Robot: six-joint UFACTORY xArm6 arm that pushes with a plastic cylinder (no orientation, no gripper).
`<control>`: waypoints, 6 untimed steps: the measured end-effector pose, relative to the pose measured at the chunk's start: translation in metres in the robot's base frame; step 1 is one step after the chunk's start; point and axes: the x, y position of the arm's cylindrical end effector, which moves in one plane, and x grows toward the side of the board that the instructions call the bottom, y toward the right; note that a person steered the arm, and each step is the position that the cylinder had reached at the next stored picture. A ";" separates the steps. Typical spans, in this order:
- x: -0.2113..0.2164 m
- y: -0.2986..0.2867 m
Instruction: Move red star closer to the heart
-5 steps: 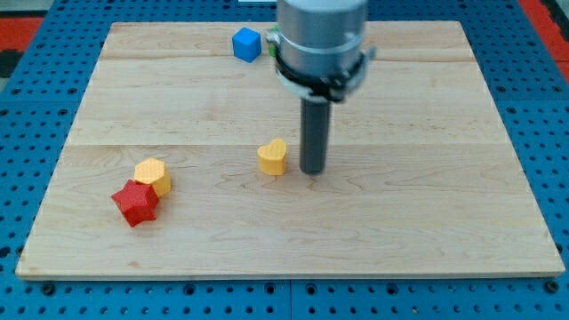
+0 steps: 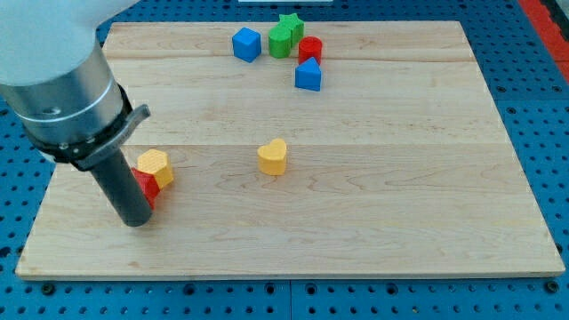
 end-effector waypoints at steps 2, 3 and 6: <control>-0.002 -0.035; -0.019 0.004; -0.095 0.082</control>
